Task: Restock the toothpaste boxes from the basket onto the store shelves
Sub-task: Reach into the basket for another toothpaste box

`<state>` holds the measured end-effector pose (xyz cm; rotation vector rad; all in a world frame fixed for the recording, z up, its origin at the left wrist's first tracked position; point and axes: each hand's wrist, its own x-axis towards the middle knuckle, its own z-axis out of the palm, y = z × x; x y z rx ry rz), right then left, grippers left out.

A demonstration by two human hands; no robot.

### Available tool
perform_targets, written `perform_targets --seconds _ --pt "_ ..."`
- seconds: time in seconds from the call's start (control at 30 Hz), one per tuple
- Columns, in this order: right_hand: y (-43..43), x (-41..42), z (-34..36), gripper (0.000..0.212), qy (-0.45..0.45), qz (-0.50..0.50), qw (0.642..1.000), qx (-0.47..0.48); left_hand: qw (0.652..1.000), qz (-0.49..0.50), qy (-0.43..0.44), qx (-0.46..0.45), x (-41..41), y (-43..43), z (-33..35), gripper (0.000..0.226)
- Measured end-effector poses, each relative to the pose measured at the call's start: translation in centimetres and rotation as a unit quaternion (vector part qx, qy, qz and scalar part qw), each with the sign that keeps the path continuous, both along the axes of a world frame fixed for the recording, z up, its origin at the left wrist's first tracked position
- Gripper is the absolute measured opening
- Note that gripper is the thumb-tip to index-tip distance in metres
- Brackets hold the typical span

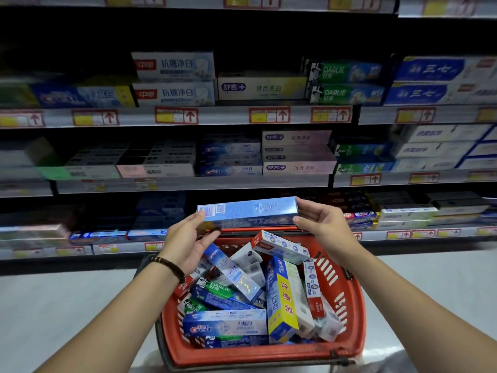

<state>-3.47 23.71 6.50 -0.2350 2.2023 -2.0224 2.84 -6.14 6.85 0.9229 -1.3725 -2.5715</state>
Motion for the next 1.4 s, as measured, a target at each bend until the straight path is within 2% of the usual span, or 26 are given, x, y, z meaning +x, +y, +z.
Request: perform_targets --seconds 0.17,0.4,0.6,0.77,0.83,0.97,1.17,1.27,1.4 --pt "-2.1 0.4 0.5 0.051 0.04 -0.032 0.998 0.029 0.999 -0.008 0.025 -0.025 0.5 0.1 0.9 0.04" --pt "-4.6 0.8 1.4 0.043 0.084 -0.118 0.989 -0.008 0.993 -0.057 0.081 -0.066 1.3 -1.0 2.0 0.032" --pt "-6.2 0.9 2.1 0.035 0.055 -0.139 0.985 -0.084 0.981 -0.06 0.102 -0.153 2.1 -2.0 2.0 0.037" --pt "-7.3 0.7 3.1 0.03 0.005 -0.157 0.97 -0.187 0.951 -0.081 0.121 -0.273 2.9 -2.8 2.2 0.025" --pt "-7.7 0.6 3.4 0.028 -0.006 -0.158 0.967 -0.2 0.936 -0.097 0.117 -0.317 3.0 -3.2 2.1 0.027" --pt "-8.8 0.5 4.1 0.023 -0.01 -0.153 0.969 -0.192 0.924 -0.121 0.096 -0.349 3.0 -3.7 2.3 0.031" --pt "-9.4 0.1 4.7 0.019 -0.026 -0.172 0.966 -0.19 0.934 -0.139 0.074 -0.32 2.3 -3.7 2.8 0.032" --pt "-9.4 -0.1 4.8 0.016 -0.024 -0.187 0.962 -0.198 0.933 -0.176 0.083 -0.302 2.2 -3.4 3.5 0.021" --pt "-9.3 -0.3 4.5 0.018 -0.018 -0.199 0.958 -0.204 0.929 -0.23 0.096 -0.274 2.4 -2.6 3.9 0.041"
